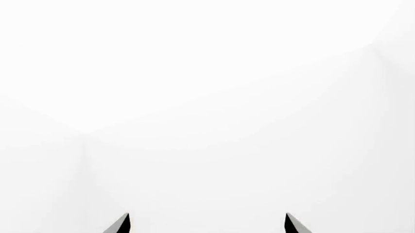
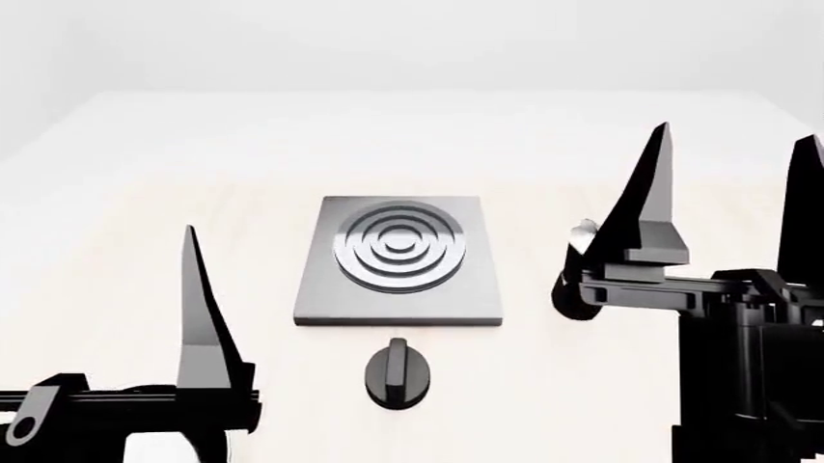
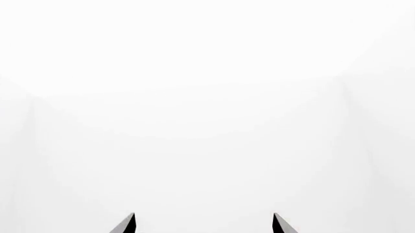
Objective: Turn on the stove and put the moka pot on it.
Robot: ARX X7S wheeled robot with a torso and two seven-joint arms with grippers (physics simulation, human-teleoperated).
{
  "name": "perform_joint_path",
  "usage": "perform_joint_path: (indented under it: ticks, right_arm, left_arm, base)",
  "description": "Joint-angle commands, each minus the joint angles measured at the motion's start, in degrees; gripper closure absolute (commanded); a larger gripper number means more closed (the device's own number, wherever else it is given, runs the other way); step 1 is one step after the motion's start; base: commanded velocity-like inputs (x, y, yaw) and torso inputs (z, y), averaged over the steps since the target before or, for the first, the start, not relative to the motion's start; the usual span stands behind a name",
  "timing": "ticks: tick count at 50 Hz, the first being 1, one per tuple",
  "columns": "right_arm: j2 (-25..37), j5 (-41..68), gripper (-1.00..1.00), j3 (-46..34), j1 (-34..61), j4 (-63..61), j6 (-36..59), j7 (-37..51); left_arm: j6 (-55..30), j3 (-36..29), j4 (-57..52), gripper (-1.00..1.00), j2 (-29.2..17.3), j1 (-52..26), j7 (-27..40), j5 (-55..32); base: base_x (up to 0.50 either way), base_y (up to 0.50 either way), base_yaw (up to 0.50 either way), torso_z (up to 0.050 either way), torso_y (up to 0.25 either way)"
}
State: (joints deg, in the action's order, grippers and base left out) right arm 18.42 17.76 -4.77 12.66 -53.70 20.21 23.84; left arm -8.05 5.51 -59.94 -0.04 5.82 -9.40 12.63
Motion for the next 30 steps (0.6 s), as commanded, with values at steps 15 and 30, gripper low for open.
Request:
perform_joint_path:
  ticks: [15,30]
  right_arm:
    - [1.1,0.0,-1.00,-1.0,-0.7,0.6,-2.1,1.1]
    - [1.7,0.4,-1.00,-1.5,-0.5,0.2,-2.1,1.9]
  left_arm:
    - [-6.0,-2.1,-0.1,-1.00,0.0,-1.8,-1.1,0.9]
    - [-23.6,-4.2,6.6,-1.00,-1.7,-4.6,0.4,-5.1]
  base:
    - [0.00,0.00,0.00,0.000,0.000]
    - [0.00,0.00,0.00,0.000,0.000]
